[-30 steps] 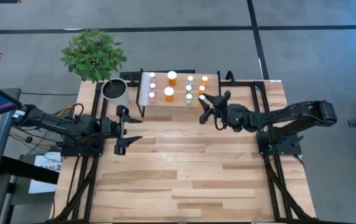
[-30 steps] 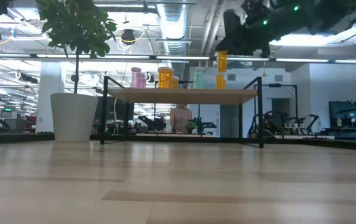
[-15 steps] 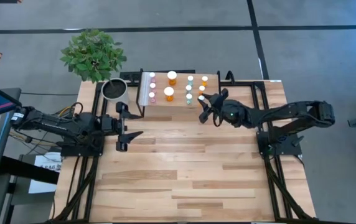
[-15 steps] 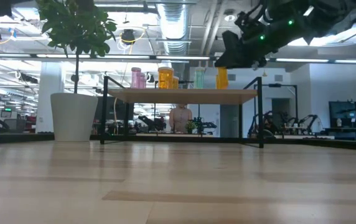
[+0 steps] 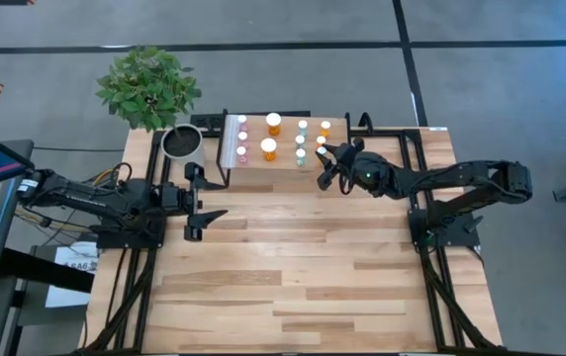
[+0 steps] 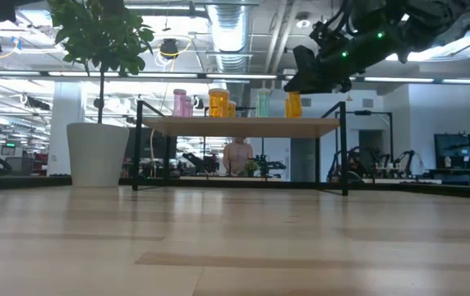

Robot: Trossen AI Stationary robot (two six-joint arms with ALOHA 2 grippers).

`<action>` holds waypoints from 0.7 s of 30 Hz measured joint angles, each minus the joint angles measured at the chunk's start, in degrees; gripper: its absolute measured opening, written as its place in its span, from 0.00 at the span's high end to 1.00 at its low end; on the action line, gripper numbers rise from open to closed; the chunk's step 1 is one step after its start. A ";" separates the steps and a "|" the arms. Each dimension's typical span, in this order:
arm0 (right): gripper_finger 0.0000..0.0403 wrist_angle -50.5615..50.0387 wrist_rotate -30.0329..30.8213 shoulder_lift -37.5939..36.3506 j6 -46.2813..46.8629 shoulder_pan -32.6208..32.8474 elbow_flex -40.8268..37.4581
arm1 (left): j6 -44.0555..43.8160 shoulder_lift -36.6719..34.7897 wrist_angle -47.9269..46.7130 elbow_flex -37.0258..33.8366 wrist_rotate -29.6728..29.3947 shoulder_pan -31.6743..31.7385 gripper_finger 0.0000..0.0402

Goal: Pick and place medicine bottles onto shelf by color
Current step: Put the small orange pill bottle on the shelf aligned with the other small orange pill bottle

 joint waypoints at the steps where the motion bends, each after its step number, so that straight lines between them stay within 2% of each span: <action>1: 0.61 0.00 -0.03 0.00 -0.02 -0.01 0.00 | -0.02 0.00 -0.02 0.00 0.00 0.00 0.36; 21: 0.52 -2.72 -0.16 0.00 -0.15 -0.45 0.04 | -0.06 0.00 -0.07 -0.02 0.00 0.00 0.36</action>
